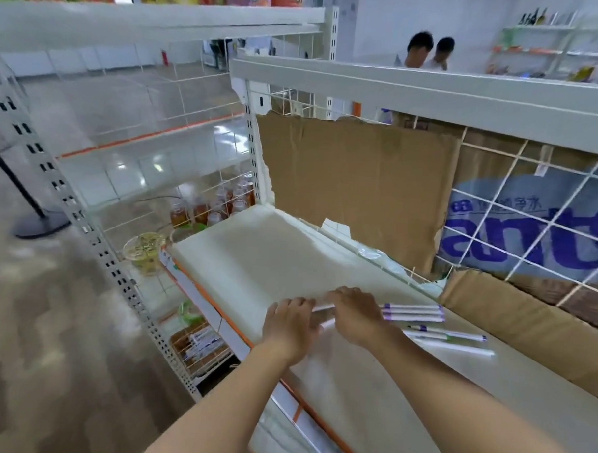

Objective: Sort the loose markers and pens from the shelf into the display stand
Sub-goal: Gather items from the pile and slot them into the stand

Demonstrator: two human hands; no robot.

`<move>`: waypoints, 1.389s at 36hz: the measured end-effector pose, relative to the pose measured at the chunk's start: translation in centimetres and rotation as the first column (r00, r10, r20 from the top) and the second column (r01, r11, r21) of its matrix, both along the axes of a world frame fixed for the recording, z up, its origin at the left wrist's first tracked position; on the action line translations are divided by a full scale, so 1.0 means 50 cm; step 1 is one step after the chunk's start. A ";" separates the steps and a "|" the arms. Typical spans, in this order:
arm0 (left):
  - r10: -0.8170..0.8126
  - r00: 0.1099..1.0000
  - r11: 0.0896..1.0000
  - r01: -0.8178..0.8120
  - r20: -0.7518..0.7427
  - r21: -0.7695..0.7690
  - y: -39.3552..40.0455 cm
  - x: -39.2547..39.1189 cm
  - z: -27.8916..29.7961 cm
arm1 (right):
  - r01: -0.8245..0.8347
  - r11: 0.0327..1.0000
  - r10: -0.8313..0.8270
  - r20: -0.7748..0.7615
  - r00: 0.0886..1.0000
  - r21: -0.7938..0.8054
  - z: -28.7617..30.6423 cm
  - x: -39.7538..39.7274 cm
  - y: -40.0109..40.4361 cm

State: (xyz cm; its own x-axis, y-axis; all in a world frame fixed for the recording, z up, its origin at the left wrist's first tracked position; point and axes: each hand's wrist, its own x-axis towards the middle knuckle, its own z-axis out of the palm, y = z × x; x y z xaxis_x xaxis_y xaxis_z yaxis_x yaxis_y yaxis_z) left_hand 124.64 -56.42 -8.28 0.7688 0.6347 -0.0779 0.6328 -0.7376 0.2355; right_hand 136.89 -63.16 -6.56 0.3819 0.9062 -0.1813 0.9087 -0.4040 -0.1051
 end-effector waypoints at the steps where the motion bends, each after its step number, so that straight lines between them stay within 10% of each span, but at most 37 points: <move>1: 0.007 1.000 1.000 -0.007 0.012 0.003 0.003 0.004 0.004 | 0.002 1.000 -0.002 -0.001 1.000 0.011 -0.001 0.001 0.001; 16: -0.148 0.971 0.989 0.147 -0.189 -0.019 0.018 0.039 0.036 | 0.096 0.993 -0.095 -0.023 0.995 0.072 0.005 0.008 -0.014; 23: 0.109 0.985 0.937 -0.056 0.137 -0.346 0.031 0.026 0.045 | 0.474 0.801 -0.336 -0.380 0.862 0.367 0.017 -0.013 -0.034; 31: 0.229 0.864 0.778 0.114 0.448 -0.617 -0.019 0.009 0.053 | 0.573 0.711 -0.343 -0.511 0.788 0.407 0.044 -0.065 -0.050; 50: -0.001 0.742 0.816 0.388 0.670 -0.429 -0.125 -0.029 0.072 | 0.705 0.332 -0.680 -0.359 0.639 0.626 0.078 -0.117 -0.342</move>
